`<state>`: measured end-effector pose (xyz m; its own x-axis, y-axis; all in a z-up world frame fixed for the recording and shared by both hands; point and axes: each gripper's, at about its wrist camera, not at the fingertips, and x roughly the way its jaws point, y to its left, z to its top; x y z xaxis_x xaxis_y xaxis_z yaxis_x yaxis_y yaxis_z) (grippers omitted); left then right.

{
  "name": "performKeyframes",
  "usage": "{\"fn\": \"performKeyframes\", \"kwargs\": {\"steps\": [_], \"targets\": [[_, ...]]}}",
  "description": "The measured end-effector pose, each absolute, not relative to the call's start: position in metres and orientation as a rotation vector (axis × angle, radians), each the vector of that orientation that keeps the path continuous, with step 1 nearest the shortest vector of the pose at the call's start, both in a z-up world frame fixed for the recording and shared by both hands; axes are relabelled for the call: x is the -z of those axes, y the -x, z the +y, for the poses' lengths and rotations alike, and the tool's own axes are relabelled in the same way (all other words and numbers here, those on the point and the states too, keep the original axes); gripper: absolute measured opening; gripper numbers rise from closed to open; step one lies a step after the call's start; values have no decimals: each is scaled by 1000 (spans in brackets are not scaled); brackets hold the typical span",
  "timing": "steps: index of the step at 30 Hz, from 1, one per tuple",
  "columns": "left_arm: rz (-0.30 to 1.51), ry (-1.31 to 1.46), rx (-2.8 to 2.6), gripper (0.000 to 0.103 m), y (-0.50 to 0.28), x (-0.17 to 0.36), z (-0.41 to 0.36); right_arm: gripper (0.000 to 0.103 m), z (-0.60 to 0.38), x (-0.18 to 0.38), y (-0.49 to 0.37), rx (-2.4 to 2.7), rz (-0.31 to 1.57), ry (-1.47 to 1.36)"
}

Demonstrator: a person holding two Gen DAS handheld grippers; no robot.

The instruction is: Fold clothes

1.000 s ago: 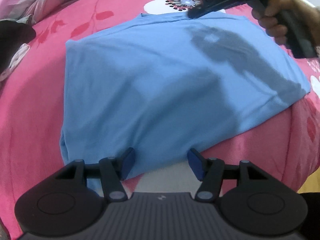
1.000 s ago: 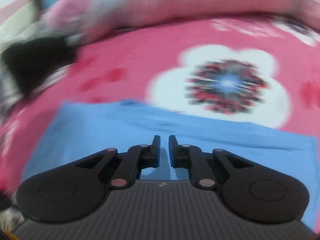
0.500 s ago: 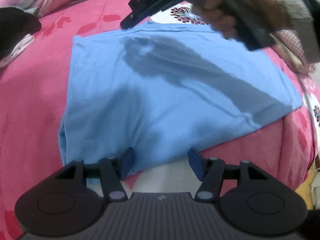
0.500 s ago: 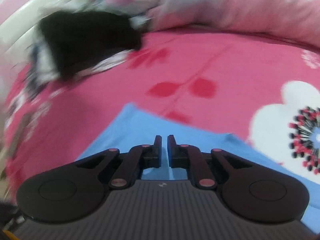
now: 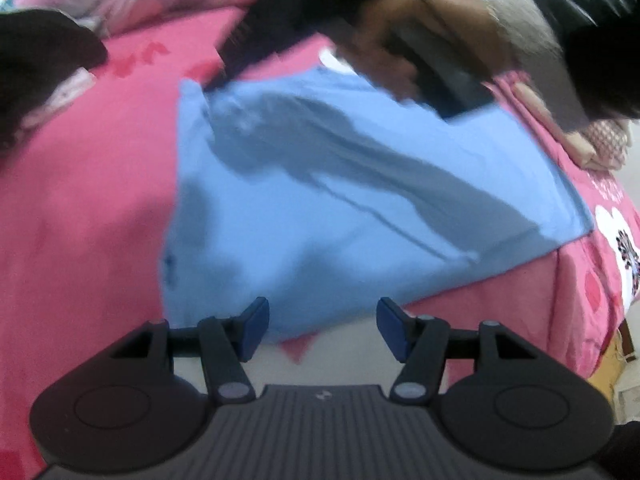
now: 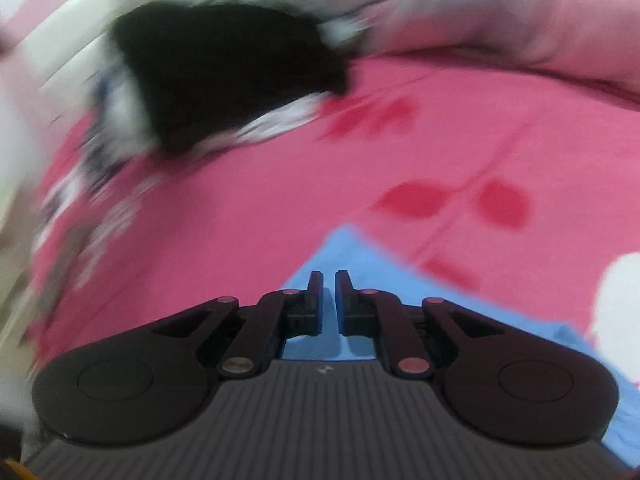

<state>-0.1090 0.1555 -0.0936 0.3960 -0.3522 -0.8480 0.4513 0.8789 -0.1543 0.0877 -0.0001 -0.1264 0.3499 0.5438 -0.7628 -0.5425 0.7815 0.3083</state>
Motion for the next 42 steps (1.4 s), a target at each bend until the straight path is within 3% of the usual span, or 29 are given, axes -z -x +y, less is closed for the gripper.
{"fn": "performKeyframes", "kwargs": {"steps": [6, 10, 16, 20, 25, 33, 38, 42], "targets": [[1099, -137, 477, 61, 95, 112, 168, 4, 17, 154, -108, -667, 1009, -44], [1098, -130, 481, 62, 97, 111, 168, 7, 1, 140, -120, -431, 894, -98], [1114, -98, 501, 62, 90, 112, 178, 7, -28, 116, -80, -503, 985, -122], [1108, -114, 517, 62, 88, 118, 177, 7, -59, 137, -69, -437, 1060, -127], [1094, -154, 534, 62, 91, 120, 177, 6, -143, 143, -91, -95, 975, -291], [1119, -144, 504, 63, 86, 121, 173, 7, -165, 106, -32, -94, 1015, -224], [1128, -138, 460, 63, 86, 120, 168, 6, -144, 118, 4, -294, 1105, -109], [1123, -138, 430, 63, 87, 120, 166, 4, -194, 137, 30, -184, 1141, -108]]}}
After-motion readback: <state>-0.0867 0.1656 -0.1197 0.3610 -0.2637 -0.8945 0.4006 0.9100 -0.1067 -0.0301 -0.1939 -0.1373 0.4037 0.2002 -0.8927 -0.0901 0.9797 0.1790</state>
